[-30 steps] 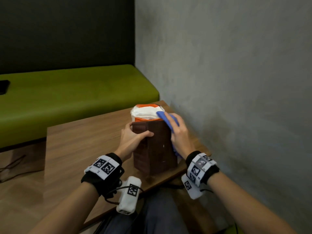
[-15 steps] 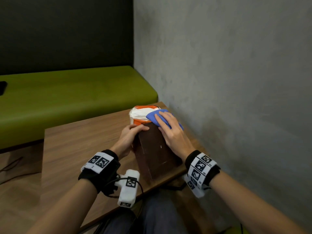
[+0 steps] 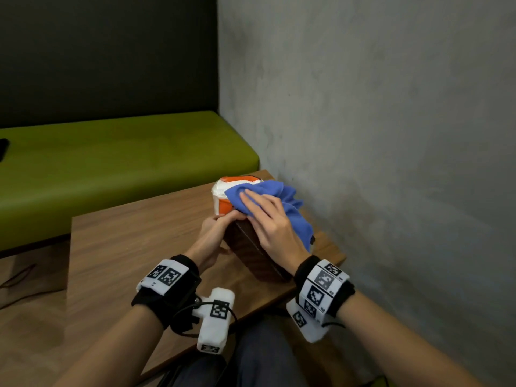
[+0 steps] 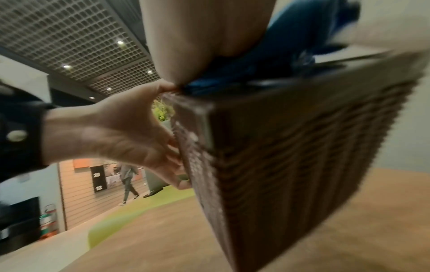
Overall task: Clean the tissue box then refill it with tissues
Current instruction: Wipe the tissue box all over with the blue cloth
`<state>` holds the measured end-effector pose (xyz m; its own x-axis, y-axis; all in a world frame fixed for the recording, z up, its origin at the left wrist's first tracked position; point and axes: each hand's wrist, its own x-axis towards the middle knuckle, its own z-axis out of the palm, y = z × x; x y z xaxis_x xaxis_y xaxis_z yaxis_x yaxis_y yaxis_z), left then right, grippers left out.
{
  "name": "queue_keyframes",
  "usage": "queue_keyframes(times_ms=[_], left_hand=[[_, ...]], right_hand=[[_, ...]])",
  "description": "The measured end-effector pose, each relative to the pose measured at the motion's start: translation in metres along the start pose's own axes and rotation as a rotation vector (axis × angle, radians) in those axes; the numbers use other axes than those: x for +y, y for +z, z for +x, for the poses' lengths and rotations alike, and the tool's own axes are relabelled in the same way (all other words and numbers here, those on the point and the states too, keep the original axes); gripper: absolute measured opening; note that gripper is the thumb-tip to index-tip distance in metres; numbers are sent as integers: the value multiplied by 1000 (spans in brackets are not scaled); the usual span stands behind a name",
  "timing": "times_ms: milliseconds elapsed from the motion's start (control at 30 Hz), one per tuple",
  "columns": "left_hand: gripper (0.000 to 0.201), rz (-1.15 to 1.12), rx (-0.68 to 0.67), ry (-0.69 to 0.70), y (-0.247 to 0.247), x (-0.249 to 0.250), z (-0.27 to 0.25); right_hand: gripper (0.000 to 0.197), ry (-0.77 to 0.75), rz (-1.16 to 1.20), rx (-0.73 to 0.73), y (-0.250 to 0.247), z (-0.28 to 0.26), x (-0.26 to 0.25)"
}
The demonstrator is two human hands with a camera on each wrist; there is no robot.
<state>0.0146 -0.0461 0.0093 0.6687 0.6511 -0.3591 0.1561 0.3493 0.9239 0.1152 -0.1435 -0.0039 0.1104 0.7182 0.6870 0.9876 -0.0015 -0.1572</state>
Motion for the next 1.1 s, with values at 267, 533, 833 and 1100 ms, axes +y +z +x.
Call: queue_keyframes(times_ms=[267,533,833,1100], left_hand=[[99,-156,-78,14,-13,-10,0],[62,143,-138,-139,-10,-2,-12],[91,45,129,91,-18,-1,2],[100,7,-22,23,-24,-2,5]], right_hand=[[43,317,46,6,-10,1,37],[43,149,-50,-70,-3,24,25],[51,88,-84,29,1,-3,28],[44,272,-22,17,-10,14,44]])
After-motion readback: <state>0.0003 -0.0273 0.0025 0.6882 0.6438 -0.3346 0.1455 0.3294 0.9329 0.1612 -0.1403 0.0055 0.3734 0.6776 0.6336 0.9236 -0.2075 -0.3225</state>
